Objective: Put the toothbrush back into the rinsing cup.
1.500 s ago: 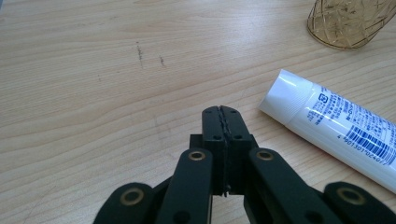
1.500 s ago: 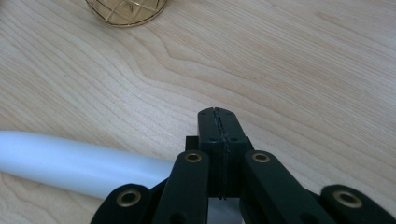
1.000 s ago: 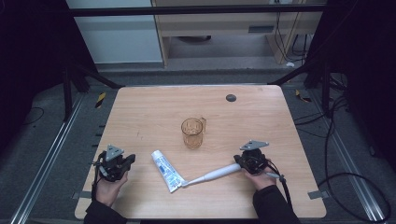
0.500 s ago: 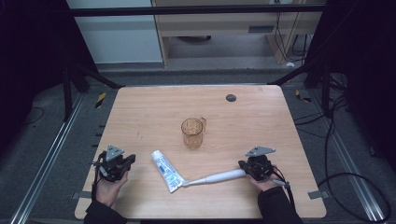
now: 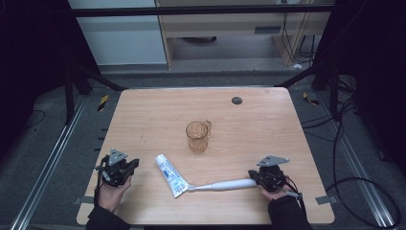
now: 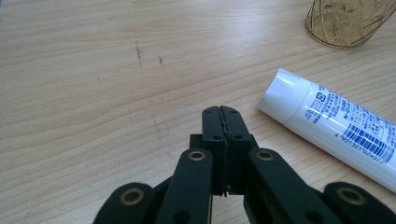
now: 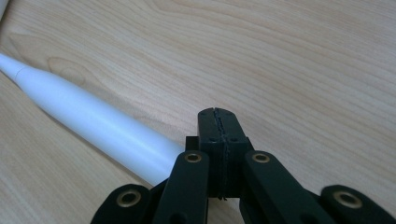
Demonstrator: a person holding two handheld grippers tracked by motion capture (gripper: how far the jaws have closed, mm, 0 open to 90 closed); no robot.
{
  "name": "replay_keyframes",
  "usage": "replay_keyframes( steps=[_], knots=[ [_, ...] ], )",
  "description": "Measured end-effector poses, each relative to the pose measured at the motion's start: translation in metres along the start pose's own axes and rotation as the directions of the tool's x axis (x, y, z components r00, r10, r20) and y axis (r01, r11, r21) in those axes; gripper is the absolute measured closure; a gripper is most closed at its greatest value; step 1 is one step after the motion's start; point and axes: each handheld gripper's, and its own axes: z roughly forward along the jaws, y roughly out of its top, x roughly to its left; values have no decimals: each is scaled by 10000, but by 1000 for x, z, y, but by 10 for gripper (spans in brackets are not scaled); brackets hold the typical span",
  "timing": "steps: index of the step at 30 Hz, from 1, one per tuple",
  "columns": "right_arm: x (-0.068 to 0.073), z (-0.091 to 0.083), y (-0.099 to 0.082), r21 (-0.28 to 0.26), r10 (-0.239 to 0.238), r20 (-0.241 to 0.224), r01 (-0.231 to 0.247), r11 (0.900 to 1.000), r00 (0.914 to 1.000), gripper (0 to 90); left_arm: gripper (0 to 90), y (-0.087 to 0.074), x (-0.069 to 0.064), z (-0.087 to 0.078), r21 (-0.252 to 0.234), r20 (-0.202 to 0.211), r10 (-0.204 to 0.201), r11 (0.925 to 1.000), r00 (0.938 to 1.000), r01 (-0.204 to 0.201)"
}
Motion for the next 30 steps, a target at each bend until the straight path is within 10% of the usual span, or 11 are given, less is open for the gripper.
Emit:
replay_keyframes(
  steps=[17, 25, 30],
  knots=[
    [6, -9, -12, 197, 10, -106, -8, 9998, 9999, 900, 898, 0, 0, 0, 17, 13, 21, 10000, 10000, -21],
    [11, -18, 4, -822, 63, -352, -92, 9966, 9994, 900, 898, 0, 0, 0, 26, 4, 19, 10000, 10000, -19],
    [37, -14, 18, -1163, -429, -1020, 309, 9927, 9939, 900, 898, 0, 0, 0, 37, 4, 13, 10000, 10000, -13]
  ],
)
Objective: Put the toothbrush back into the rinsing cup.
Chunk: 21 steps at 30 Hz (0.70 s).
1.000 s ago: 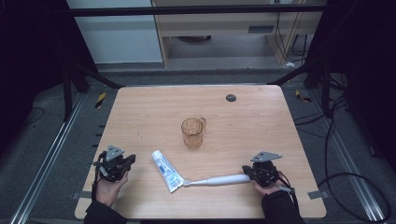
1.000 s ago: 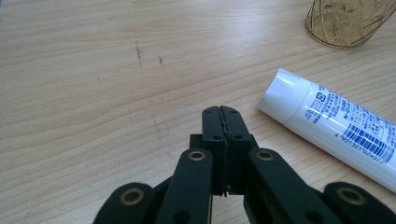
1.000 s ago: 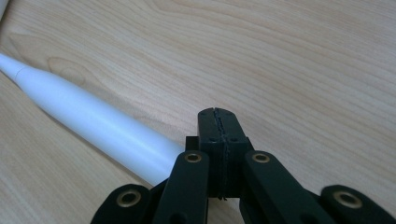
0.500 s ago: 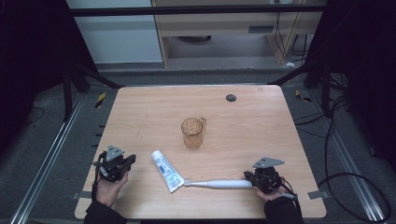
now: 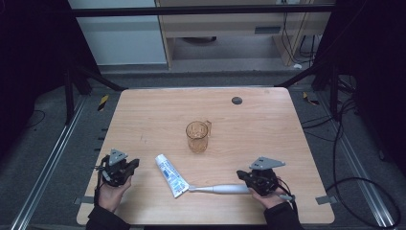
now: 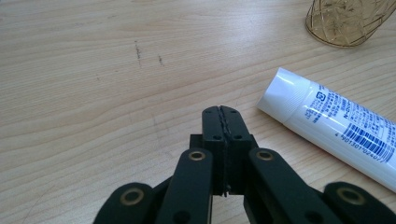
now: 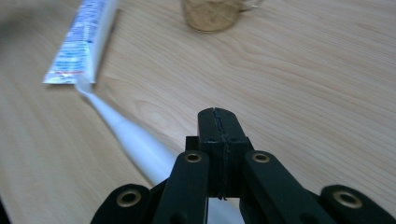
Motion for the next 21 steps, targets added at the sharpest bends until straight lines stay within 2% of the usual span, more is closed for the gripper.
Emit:
replay_keyframes(
  steps=[4, 8, 21],
  knots=[
    [19, 12, 6, 45, -323, -560, 326, 9995, 9979, 900, 898, 0, 0, 0, -11, 2, 8, 10000, 10000, -8],
    [33, 24, 7, 199, -423, -944, 443, 9988, 9946, 900, 898, 0, 0, 0, -30, -12, 6, 10000, 10000, -6],
    [64, 51, 7, 616, -765, -1815, 890, 9941, 9804, 900, 899, 0, 0, 0, -5, -20, 32, 10000, 10000, -32]
  ],
)
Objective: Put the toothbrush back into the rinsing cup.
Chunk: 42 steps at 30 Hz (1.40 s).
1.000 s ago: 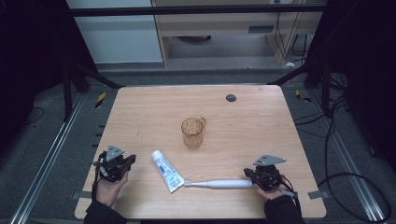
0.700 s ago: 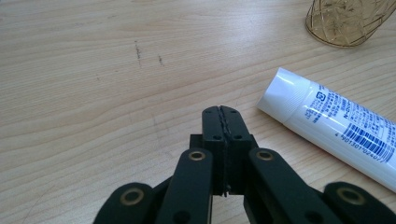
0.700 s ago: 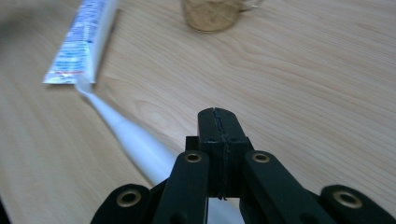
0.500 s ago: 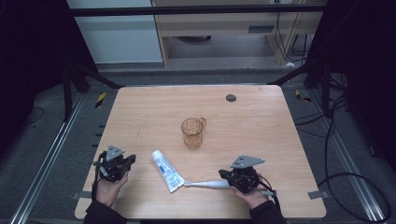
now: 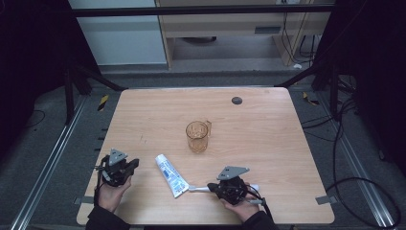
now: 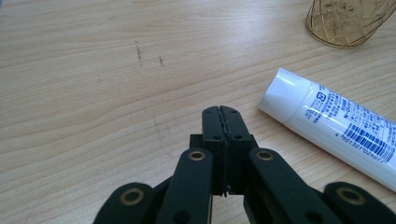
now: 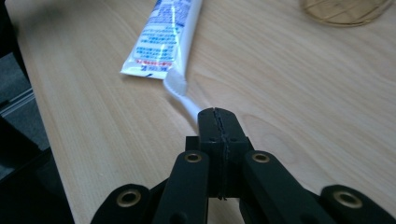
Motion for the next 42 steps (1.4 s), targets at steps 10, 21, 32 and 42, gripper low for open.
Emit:
replay_keyframes(
  steps=[10, 21, 32, 42],
  knots=[
    [11, 18, -1, 416, -315, -269, 326, 9986, 9991, 900, 898, 0, 0, 0, 0, 5, 8, 10000, 10000, -8],
    [7, 22, -1, 518, -260, 39, 258, 9983, 9997, 900, 898, 0, 0, 1, -15, 16, -32, 10000, 10000, 32],
    [-1, 20, -2, 570, 20, 310, -38, 9984, 9995, 900, 898, 0, 0, 1, -1, 25, -40, 10000, 10000, 40],
    [-1, 21, -2, 600, 28, 281, -45, 9982, 9996, 900, 898, 0, 0, 1, -4, 18, -40, 10000, 10000, 40]
  ],
)
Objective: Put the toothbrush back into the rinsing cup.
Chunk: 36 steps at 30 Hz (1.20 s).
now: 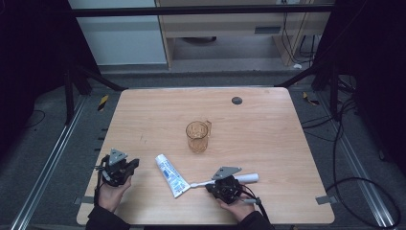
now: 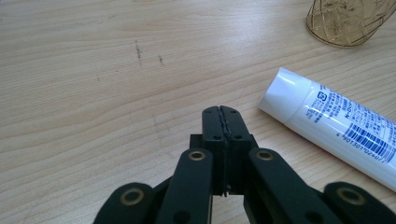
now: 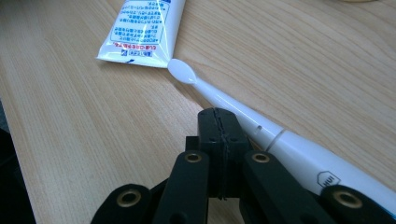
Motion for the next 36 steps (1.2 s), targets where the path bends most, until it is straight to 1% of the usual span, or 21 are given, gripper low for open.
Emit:
replay_keyframes(
  steps=[5, 14, 16, 18, 20, 21, 24, 27, 29, 30, 32, 33, 34, 36],
  knots=[
    [-1, 4, 0, 27, 63, 54, -63, 10000, 10000, 900, 898, 0, 0, 0, -5, -4, 0, 10000, 10000, 0],
    [-7, 6, 2, -95, 289, 426, -286, 9995, 9987, 900, 898, 0, 0, 0, -3, -6, 6, 10000, 10000, -6],
    [-8, 5, 3, -145, 281, 385, -276, 9995, 9989, 900, 898, 0, 0, 0, 3, -7, 10, 10000, 10000, -10],
    [-8, 2, 4, -219, 357, 301, -351, 9991, 9989, 900, 898, 0, 0, 0, 9, -3, 3, 10000, 10000, -3],
    [-10, -4, 6, -455, 361, 292, -347, 9984, 9989, 900, 899, 0, 0, 0, 7, -1, -1, 10000, 10000, 1],
    [-12, -8, 7, -619, 356, 371, -332, 9975, 9987, 900, 898, 0, 0, 0, 2, 4, -5, 10000, 10000, 5],
    [-25, -24, 8, -1091, 637, 664, -563, 9924, 9958, 900, 898, 0, 0, 0, 1, 11, -3, 10000, 10000, 3],
    [-44, -42, 5, -1376, 969, 1286, -790, 9873, 9870, 900, 899, 0, 0, 0, 11, 16, 5, 10000, 10000, -5],
    [-58, -52, -1, -1483, 1333, 1659, -1089, 9829, 9771, 900, 899, 0, 0, 0, 20, 14, -11, 10000, 10000, 11],
    [-66, -58, -5, -1481, 1542, 1893, -1270, 9808, 9697, 900, 898, 0, 0, 0, 19, 18, -15, 10000, 10000, 15],
    [-77, -66, -13, -1370, 1721, 2227, -1439, 9801, 9596, 900, 898, 0, 0, 0, 14, 14, -7, 10000, 10000, 7],
    [-80, -68, -16, -1345, 1766, 2301, -1485, 9797, 9570, 900, 899, 0, 0, 0, 12, 12, -13, 10000, 10000, 13],
    [-84, -72, -19, -1199, 1856, 2342, -1611, 9796, 9543, 900, 898, 0, 0, 0, 15, 12, -18, 10000, 10000, 18],
    [-91, -78, -26, -1095, 1895, 2428, -1672, 9798, 9514, 900, 898, 0, 0, 0, 22, 13, -5, 10000, 10000, 5]
  ],
)
